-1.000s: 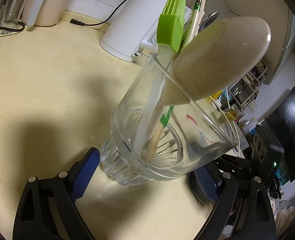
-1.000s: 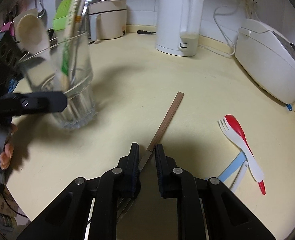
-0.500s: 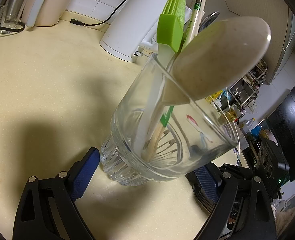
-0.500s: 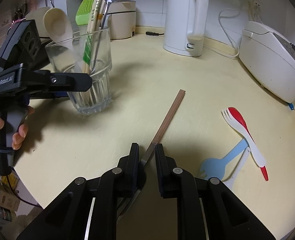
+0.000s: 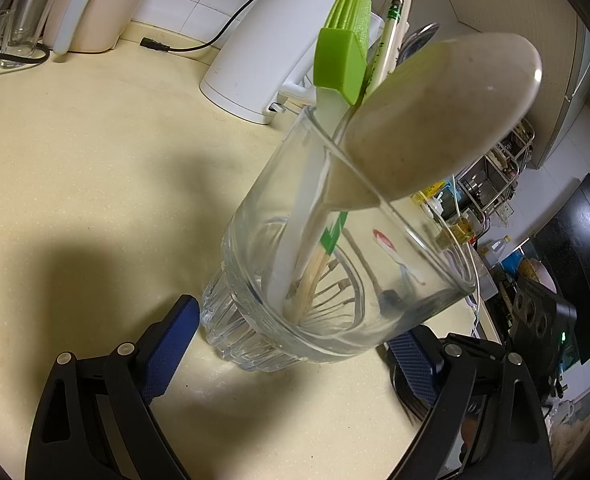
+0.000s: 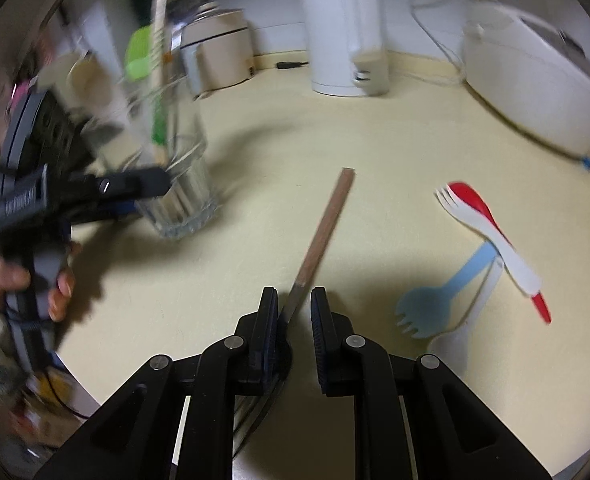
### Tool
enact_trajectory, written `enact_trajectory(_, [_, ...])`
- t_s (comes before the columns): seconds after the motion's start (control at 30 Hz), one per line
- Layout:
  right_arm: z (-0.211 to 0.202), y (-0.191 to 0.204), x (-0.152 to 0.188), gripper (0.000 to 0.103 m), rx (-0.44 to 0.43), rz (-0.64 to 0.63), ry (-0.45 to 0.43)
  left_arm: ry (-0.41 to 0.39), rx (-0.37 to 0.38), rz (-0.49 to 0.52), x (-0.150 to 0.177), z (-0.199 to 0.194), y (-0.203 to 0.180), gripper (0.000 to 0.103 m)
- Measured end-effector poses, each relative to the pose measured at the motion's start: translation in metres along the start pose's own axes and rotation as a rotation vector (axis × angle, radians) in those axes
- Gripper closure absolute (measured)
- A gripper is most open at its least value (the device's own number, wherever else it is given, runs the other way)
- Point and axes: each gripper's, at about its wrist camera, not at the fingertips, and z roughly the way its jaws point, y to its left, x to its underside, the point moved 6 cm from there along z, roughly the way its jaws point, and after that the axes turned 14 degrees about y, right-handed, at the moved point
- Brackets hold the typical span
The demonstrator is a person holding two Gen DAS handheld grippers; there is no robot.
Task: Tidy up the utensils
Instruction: 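Lower the right gripper onto the brown-handled fork, then close the right gripper on the fork handle and lift it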
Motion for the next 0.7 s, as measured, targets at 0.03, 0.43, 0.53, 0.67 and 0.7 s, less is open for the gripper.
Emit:
enact_trajectory(0.03, [-0.002,-0.006,-0.001,0.086,-0.020,0.031,-0.002,0.000,0.000,0.000,0.000,0.000,0.000,0.009])
enact_trajectory(0.43, [-0.012,-0.053,-0.018,0.086,-0.111,0.240,0.024,0.000,0.000,0.000,0.000,0.000,0.000,0.009])
enact_trajectory(0.53, [-0.010,-0.045,-0.039,0.085,-0.099,0.196,0.029,0.000,0.000,0.000,0.000,0.000,0.000,0.009])
enact_trajectory(0.67, [0.003,-0.039,-0.062,0.085,-0.076,0.174,0.057,0.000,0.000,0.000,0.000,0.000,0.000,0.009])
enact_trajectory(0.7, [0.007,-0.036,-0.066,0.085,-0.069,0.165,0.061,0.000,0.000,0.000,0.000,0.000,0.000,0.009])
